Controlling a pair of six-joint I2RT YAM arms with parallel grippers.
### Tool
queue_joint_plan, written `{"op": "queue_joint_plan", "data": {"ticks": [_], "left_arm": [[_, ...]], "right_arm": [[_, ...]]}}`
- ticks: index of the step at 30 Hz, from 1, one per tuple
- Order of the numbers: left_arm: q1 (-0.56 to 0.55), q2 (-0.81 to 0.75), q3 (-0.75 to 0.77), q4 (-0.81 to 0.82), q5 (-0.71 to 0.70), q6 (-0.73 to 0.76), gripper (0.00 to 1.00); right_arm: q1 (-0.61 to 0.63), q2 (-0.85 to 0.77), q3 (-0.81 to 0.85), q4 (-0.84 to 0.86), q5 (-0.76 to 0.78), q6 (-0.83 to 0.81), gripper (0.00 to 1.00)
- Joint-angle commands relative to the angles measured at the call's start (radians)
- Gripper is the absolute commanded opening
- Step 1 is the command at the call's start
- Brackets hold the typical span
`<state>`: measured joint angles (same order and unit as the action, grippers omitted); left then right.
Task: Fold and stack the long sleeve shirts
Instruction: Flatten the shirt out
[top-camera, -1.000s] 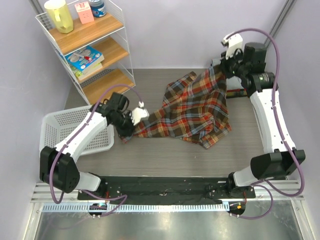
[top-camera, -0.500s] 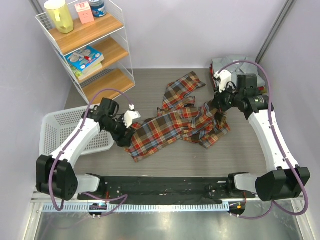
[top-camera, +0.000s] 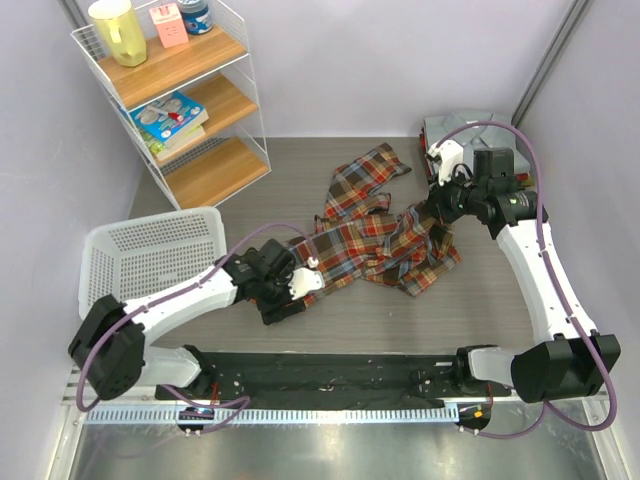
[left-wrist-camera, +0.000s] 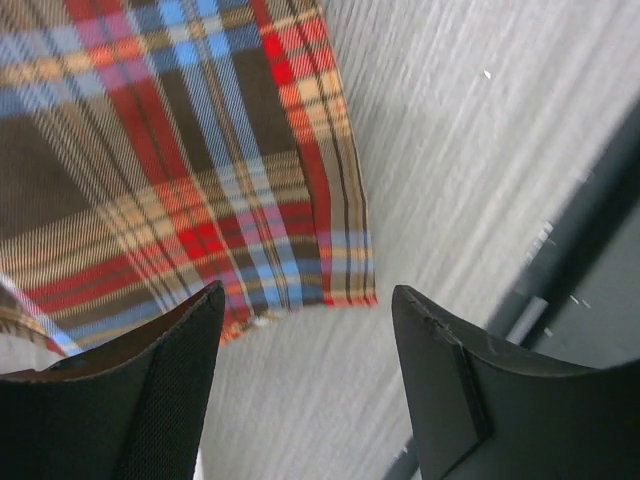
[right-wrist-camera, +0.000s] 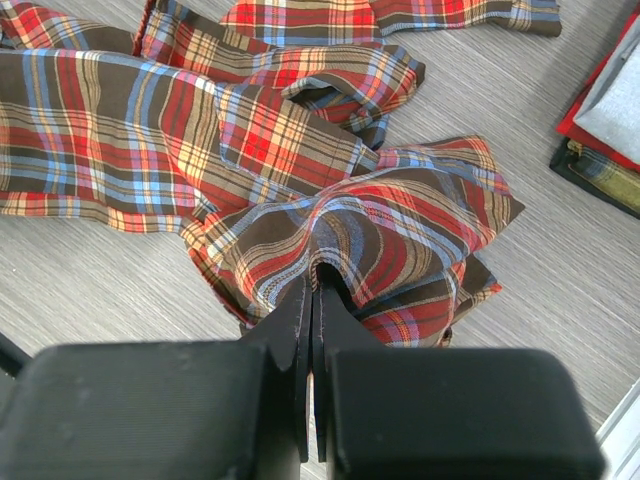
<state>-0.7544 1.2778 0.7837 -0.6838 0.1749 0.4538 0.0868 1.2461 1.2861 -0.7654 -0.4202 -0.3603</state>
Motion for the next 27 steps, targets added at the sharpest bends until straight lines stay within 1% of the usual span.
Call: {"op": "queue_joint_plan", "data": {"ticks": [1,7,9,10,11,12,13,14,15,16,17,18,19,20,23,24,25,27], "left_arm": [[-0.077,0.072,-0.006,0.122,-0.135,-0.044,0.68],[-0.143,0.13,-0.037,0.147,-0.153,-0.06,0.68],[-0.151,0.15,-0.043,0.15,-0.166,-0.058,0.63],[-0.151,0.175,-0.04,0.144,-0.202,-0.058,0.57],[-0.151,0.183,-0.035,0.145,-0.224,-0.061,0.36],[-0.148,0.186,-0.031,0.148,-0.273,-0.064,0.25],[-0.12,0.18,-0.021,0.148,-0.279,-0.066,0.15],[-0.085,0.157,-0.003,0.129,-0.269,-0.072,0.03],[-0.048,0.14,0.05,0.112,-0.22,-0.075,0.0],[0.033,0.126,0.087,0.092,-0.191,-0.076,0.0],[0.067,0.099,0.119,0.058,-0.166,-0.072,0.0],[0.09,0.089,0.146,0.037,-0.097,-0.061,0.0],[0.105,0.084,0.19,0.02,-0.092,-0.05,0.0],[0.107,0.081,0.201,0.006,-0.084,-0.02,0.0],[0.107,0.094,0.204,-0.055,-0.031,0.006,0.0],[0.107,0.1,0.197,-0.071,-0.02,0.009,0.0],[0.107,0.1,0.187,-0.079,-0.002,0.011,0.0],[0.107,0.086,0.149,-0.083,0.008,0.022,0.0]], "right_arm": [[-0.001,-0.008,0.019,0.021,0.018,-0.003,0.01],[-0.002,-0.01,0.01,0.023,0.037,-0.012,0.01],[-0.002,-0.011,0.004,0.026,0.041,-0.016,0.01],[-0.001,-0.011,0.001,0.029,0.046,-0.017,0.01],[-0.002,-0.011,-0.002,0.032,0.05,-0.019,0.01],[-0.002,-0.01,0.001,0.034,0.067,-0.02,0.01],[-0.002,-0.008,0.005,0.046,0.078,-0.022,0.01],[-0.002,-0.005,0.01,0.054,0.093,-0.022,0.01],[-0.002,-0.001,0.016,0.061,0.121,-0.025,0.01],[-0.004,0.012,0.033,0.089,0.142,-0.028,0.01],[-0.004,0.019,0.044,0.106,0.156,-0.032,0.01],[-0.005,0.029,0.056,0.121,0.173,-0.035,0.01],[-0.007,0.056,0.088,0.142,0.172,-0.035,0.01],[-0.007,0.071,0.111,0.143,0.16,-0.034,0.01],[-0.004,0.121,0.203,0.097,0.077,-0.049,0.01],[0.002,0.122,0.217,0.062,0.033,-0.071,0.01],[0.016,0.119,0.217,-0.028,-0.032,-0.101,0.01],[0.057,0.078,0.167,-0.121,-0.072,-0.204,0.01]]}}
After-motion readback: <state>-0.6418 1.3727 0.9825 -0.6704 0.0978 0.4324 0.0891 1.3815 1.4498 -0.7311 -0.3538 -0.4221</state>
